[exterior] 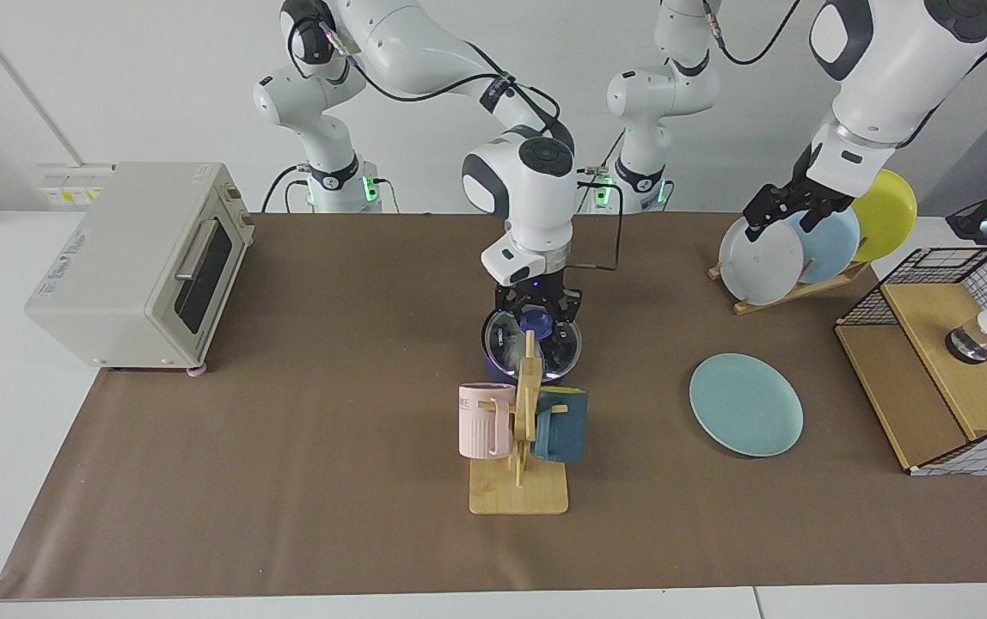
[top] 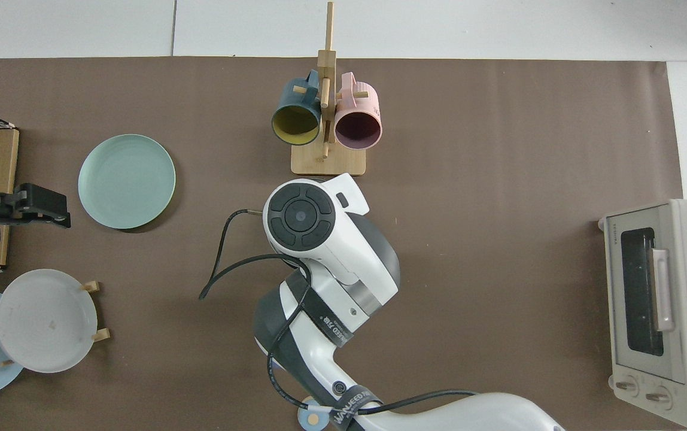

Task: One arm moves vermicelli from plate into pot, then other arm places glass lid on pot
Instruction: 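Lower the glass lid onto the saucepan with the right gripper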

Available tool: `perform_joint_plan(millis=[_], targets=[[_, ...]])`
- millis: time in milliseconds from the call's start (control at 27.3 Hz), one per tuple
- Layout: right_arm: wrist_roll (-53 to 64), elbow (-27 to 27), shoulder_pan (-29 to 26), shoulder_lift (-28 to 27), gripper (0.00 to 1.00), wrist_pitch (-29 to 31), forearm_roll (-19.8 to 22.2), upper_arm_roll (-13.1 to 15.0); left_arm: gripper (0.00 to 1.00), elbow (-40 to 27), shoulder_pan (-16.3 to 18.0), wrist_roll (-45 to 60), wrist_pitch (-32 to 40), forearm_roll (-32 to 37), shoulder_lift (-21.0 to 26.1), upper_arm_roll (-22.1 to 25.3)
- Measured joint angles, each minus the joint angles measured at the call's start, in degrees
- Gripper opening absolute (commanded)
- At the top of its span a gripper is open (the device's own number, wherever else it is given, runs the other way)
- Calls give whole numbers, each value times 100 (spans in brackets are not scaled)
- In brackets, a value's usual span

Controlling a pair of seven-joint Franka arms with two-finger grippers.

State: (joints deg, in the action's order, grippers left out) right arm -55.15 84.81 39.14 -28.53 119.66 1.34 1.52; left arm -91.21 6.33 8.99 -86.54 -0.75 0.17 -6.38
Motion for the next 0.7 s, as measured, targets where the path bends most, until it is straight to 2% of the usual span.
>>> perform_joint_plan(millis=[550,587,623,660,697], targets=[[-201,330,3,164,0,86,-27,1,100,9,2,0,0,0,0,11],[-204,332,2,165,17,89,-51,4,100,9,2,0,0,0,0,11],[-205,334,-1,166,52,89,-78,6,100,9,2,0,0,0,0,11],[-205,335,-3,167,100,90,-104,10,100,9,2,0,0,0,0,11],[-205,337,-7,168,99,91,-124,12,100,9,2,0,0,0,0,11]])
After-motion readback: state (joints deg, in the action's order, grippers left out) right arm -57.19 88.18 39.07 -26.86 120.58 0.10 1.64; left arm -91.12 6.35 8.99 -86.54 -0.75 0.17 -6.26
